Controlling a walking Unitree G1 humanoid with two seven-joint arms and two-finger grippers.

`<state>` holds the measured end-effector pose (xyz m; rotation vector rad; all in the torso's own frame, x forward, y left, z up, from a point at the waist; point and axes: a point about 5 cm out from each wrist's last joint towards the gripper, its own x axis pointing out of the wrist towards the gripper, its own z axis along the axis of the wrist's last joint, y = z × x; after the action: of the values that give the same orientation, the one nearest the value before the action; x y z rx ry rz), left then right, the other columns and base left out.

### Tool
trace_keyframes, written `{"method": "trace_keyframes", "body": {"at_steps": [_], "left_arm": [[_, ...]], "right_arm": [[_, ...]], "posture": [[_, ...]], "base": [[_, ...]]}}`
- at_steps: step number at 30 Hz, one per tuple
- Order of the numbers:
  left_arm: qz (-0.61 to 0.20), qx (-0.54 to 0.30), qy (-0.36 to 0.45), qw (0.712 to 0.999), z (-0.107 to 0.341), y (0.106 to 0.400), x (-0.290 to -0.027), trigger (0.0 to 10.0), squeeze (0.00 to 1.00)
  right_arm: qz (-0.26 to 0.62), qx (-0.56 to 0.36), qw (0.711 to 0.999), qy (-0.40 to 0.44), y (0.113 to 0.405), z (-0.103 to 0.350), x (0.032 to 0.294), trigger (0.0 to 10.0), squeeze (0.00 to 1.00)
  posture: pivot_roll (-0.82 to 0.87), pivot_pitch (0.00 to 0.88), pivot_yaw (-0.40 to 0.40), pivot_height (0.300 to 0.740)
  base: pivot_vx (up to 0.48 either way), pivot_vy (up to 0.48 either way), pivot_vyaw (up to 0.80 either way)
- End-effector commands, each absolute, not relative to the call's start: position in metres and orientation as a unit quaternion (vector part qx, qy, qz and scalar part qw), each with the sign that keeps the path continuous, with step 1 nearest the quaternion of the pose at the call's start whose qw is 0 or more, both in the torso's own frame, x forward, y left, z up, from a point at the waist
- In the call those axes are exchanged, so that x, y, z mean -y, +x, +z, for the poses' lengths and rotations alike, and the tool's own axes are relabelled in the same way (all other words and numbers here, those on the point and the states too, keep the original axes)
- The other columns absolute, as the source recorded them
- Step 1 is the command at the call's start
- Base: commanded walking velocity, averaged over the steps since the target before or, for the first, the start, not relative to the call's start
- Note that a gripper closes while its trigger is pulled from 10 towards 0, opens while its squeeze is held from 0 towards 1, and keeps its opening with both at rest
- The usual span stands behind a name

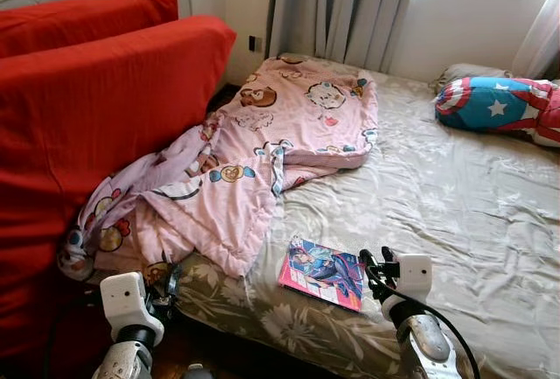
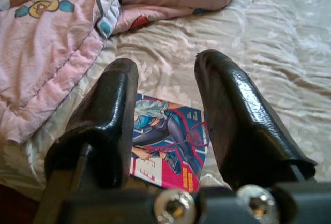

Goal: Clean up the room

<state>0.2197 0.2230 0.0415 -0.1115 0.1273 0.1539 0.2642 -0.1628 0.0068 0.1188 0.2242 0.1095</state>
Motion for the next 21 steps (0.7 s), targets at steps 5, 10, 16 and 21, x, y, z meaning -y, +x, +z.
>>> {"method": "trace_keyframes", "body": {"at_steps": [5, 10, 16, 21], "left_arm": [[0.065, -0.07, -0.054, 0.994, 0.043, 0.223, -0.221, 10.0, 0.0], [0.059, -0.075, -0.051, 0.994, 0.041, 0.222, -0.22, 10.0, 0.0], [0.046, -0.082, -0.042, 0.995, 0.041, 0.222, -0.218, 10.0, 0.0], [0.041, -0.087, -0.037, 0.995, 0.041, 0.218, -0.219, 10.0, 0.0]], "right_arm": [[0.06, -0.1, 0.992, 0.053, 0.263, 0.01, 0.162, 10.0, 0.0], [0.057, -0.107, 0.991, 0.052, 0.261, 0.008, 0.161, 10.0, 0.0], [0.061, -0.12, 0.99, 0.051, 0.259, 0.005, 0.159, 10.0, 0.0], [0.061, -0.12, 0.989, 0.056, 0.256, 0.004, 0.156, 10.0, 0.0]], "posture": [[0.06, 0.0, -0.129, 0.648], [0.05, 0.0, -0.118, 0.648], [0.05, 0.0, -0.105, 0.648], [0.06, 0.0, -0.1, 0.648]], "base": [[0.0, 0.0, 0.0], [0.0, 0.0, 0.0], [0.0, 0.0, 0.0], [0.0, 0.0, 0.0]]}}
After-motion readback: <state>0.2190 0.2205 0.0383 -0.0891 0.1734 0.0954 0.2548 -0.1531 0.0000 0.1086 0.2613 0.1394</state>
